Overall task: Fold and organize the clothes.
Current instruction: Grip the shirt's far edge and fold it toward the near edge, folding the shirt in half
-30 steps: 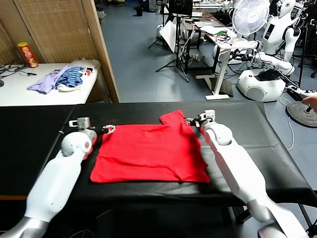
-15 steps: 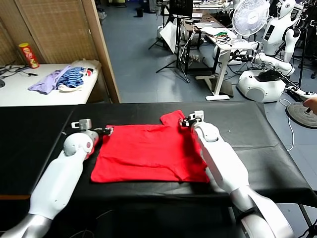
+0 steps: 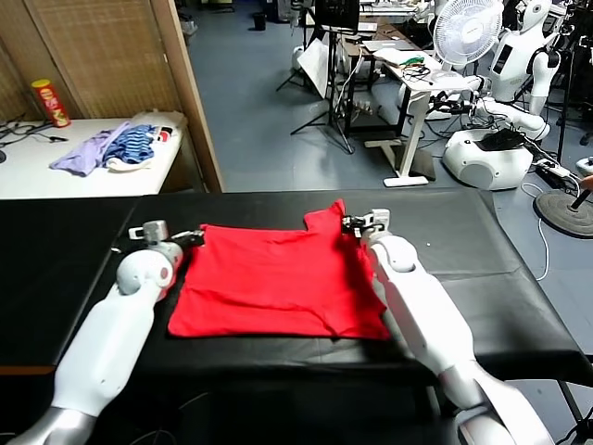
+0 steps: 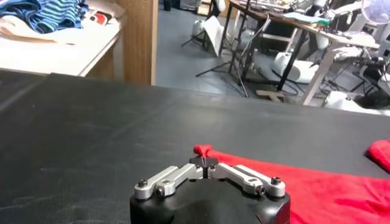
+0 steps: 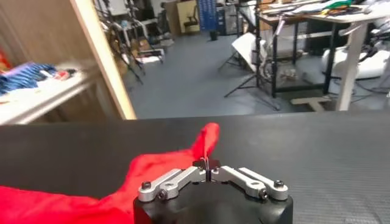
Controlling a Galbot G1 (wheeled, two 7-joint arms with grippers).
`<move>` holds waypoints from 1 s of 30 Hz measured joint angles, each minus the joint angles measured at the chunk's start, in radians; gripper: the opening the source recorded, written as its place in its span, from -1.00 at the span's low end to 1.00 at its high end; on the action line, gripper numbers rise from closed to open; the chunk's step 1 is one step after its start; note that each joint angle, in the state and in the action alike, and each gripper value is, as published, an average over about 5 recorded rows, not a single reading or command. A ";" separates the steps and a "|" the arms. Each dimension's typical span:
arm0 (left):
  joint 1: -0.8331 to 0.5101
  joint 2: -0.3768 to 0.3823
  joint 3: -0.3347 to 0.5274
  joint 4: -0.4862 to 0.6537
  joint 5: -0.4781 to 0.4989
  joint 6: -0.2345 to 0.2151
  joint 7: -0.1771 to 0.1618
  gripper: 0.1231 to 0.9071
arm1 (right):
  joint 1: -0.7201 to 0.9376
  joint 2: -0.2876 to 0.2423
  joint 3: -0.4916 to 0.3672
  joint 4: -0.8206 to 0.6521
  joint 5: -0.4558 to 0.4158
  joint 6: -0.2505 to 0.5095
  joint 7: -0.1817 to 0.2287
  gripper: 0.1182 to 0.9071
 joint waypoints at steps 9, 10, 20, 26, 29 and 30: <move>0.229 0.066 -0.083 -0.286 0.010 0.008 -0.034 -0.99 | -0.197 -0.117 0.066 0.260 0.067 -0.064 0.055 -0.99; 0.254 0.068 -0.094 -0.315 0.016 0.008 -0.039 -0.99 | -0.219 -0.124 0.074 0.284 0.068 -0.073 0.057 -0.99; 0.472 0.071 -0.190 -0.483 0.117 -0.005 -0.028 -0.99 | -0.446 -0.139 0.142 0.481 0.061 -0.144 0.095 -0.99; 0.577 0.057 -0.224 -0.525 0.180 0.016 -0.007 -0.99 | -0.541 -0.143 0.174 0.547 0.003 -0.163 0.071 -0.72; 0.616 0.049 -0.237 -0.545 0.211 0.028 0.005 -0.87 | -0.563 -0.148 0.199 0.571 0.001 -0.160 0.065 -0.30; 0.628 0.047 -0.242 -0.551 0.217 0.030 0.007 -0.79 | -0.566 -0.148 0.210 0.576 0.001 -0.158 0.065 -0.18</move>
